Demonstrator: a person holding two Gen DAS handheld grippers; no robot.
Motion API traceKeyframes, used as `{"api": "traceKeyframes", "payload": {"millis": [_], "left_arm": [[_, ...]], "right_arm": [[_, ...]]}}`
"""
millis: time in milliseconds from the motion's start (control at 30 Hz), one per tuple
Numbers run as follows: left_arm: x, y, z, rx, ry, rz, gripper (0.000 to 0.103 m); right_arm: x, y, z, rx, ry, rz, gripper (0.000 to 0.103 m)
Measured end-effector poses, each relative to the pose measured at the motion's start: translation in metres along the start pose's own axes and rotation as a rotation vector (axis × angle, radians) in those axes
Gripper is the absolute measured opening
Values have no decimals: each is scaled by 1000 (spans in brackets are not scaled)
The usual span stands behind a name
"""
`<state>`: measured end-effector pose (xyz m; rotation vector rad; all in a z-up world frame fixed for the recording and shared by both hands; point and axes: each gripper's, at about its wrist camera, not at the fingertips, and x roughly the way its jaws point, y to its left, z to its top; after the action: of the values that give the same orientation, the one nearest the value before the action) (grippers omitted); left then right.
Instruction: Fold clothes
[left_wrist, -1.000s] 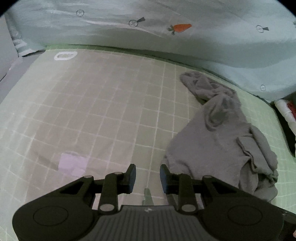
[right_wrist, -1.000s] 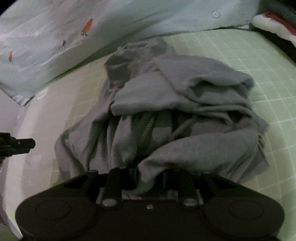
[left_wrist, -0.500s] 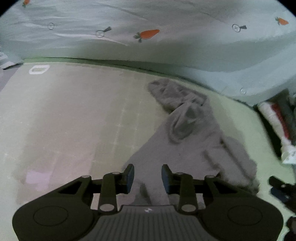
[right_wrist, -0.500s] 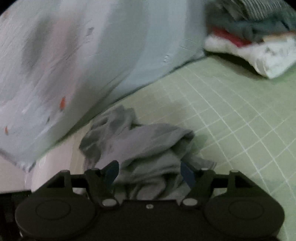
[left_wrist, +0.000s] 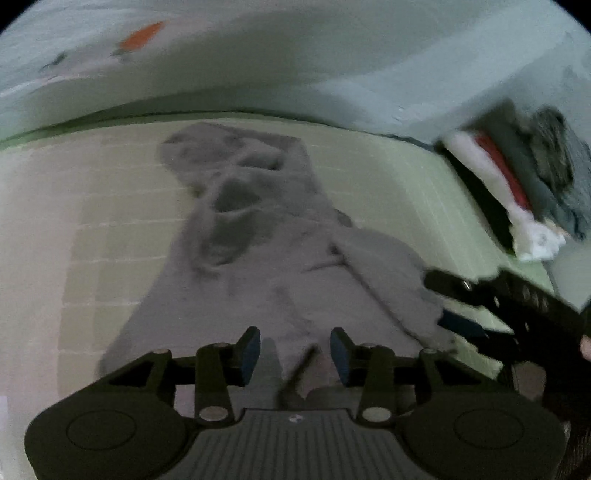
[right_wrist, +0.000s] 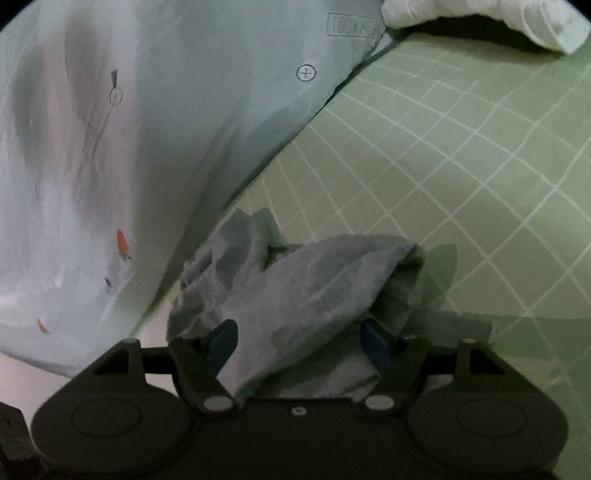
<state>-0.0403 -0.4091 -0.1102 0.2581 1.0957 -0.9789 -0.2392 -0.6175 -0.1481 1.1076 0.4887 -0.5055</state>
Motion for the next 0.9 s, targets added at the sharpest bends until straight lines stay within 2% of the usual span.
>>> {"api": "traceKeyframes", "payload": {"millis": [67,133,167,200,233,267,333,367,400,467,600,667,767,900], "left_arm": [[6,-9,1,20,10,-21,45],[12,-18,2,40,20,-43,45],[15,-23,2,51,25,-53,43],[17,-26,2,65,26,-40,42],[19,-29,2,79,26,-27,37],[22,-32,1,93,25,-15,31],[18,-32,0,92,5,-3,22],[14,-29,0,80,-10,-5,13],[10,-25,0,69,-26,-8,8],[-1,-18,0,47,-62,5,7],[-30,6,3,22,-150,118,6],[-50,31,5,-33,-193,161,6],[-83,82,7,-160,-259,260,6],[-132,158,-3,-314,-353,516,6]], "right_arm": [[0,-2,3,8,-13,21,69],[2,-2,5,4,-18,45,43],[3,-2,6,0,-16,54,38],[4,-2,7,-5,-15,59,27],[5,-2,7,-13,-18,57,14],[3,-1,7,-21,-31,54,10],[-4,-1,9,-32,-71,50,6],[-9,-1,10,-38,-97,45,6],[-15,-1,12,-42,-128,39,5],[-30,-2,19,-65,-193,2,5],[-63,-7,38,-111,-319,-91,4],[-77,-14,46,-118,-360,-134,4],[-96,-26,55,-122,-411,-193,4],[-123,-42,67,-127,-479,-272,4]]}}
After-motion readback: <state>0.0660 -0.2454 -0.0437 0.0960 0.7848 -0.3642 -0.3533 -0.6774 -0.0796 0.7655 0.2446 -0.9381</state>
